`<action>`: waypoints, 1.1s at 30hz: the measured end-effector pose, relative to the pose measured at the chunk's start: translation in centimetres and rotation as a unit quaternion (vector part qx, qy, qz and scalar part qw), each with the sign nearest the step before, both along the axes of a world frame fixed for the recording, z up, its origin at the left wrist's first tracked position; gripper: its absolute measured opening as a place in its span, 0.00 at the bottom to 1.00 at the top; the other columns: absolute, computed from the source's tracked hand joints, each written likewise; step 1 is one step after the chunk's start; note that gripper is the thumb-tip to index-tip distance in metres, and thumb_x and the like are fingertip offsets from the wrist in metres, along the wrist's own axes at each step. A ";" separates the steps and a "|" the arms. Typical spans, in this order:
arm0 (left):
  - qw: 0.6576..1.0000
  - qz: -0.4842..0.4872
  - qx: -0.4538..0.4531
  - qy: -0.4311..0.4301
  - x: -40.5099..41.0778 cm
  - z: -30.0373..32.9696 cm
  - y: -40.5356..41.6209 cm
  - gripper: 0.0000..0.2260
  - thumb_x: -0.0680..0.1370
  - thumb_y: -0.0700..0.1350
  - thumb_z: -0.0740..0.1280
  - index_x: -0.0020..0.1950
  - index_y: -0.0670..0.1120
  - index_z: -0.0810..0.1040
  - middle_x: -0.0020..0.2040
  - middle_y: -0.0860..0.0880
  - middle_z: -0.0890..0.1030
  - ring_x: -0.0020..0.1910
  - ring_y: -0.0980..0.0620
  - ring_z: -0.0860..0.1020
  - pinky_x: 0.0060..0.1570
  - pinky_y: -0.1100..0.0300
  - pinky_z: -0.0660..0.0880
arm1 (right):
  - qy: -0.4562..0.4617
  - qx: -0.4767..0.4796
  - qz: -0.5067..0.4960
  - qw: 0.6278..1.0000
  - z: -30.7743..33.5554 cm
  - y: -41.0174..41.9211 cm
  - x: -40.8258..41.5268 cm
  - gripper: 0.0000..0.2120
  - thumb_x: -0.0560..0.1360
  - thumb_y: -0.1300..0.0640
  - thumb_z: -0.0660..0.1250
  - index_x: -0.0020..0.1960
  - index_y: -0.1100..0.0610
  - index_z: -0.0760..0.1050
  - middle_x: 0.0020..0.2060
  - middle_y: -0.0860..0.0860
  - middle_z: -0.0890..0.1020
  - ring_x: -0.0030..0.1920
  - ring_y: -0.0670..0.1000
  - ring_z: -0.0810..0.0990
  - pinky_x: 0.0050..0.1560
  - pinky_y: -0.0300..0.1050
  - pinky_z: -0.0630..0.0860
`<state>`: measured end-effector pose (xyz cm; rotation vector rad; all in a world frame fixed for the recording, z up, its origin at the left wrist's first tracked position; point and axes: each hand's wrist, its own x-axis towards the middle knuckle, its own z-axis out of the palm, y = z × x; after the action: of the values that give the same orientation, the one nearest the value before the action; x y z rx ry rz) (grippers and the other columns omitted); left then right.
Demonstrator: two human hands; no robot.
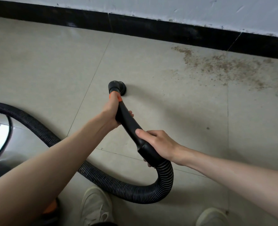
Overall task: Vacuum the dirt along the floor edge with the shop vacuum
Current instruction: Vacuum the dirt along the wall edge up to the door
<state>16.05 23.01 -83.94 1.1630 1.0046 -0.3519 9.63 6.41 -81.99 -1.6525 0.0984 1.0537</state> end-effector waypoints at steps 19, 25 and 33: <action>0.998 -0.045 0.037 -0.026 -2.5 -0.9 -3.3 0.14 0.78 0.50 0.59 0.53 0.38 0.66 0.35 0.43 0.71 0.20 0.48 0.75 0.30 0.55 0.75 | -0.028 -0.051 0.029 0.998 -0.3 0.9 -1.4 0.21 0.79 0.39 0.55 0.44 0.58 0.67 0.29 0.54 0.79 0.28 0.55 0.80 0.31 0.41 0.76; 0.991 -0.078 0.112 0.009 -2.0 -1.2 -2.2 0.09 0.77 0.48 0.58 0.43 0.42 0.67 0.41 0.42 0.74 0.43 0.39 0.80 0.48 0.47 0.77 | -0.058 -0.075 0.096 0.991 0.0 0.6 -1.6 0.22 0.80 0.38 0.53 0.43 0.57 0.66 0.29 0.53 0.80 0.26 0.52 0.79 0.30 0.39 0.74; 0.983 -0.148 0.108 0.009 -4.3 -1.9 -4.5 0.12 0.78 0.52 0.59 0.47 0.43 0.67 0.41 0.44 0.72 0.47 0.40 0.78 0.52 0.44 0.78 | -0.028 -0.104 0.057 0.992 0.4 -1.2 -4.3 0.22 0.79 0.38 0.55 0.42 0.58 0.65 0.28 0.56 0.79 0.26 0.56 0.79 0.29 0.42 0.75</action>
<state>11.74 18.52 -85.83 1.5144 0.9015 -0.4999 5.31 5.16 -81.60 -1.8940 0.0796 1.1131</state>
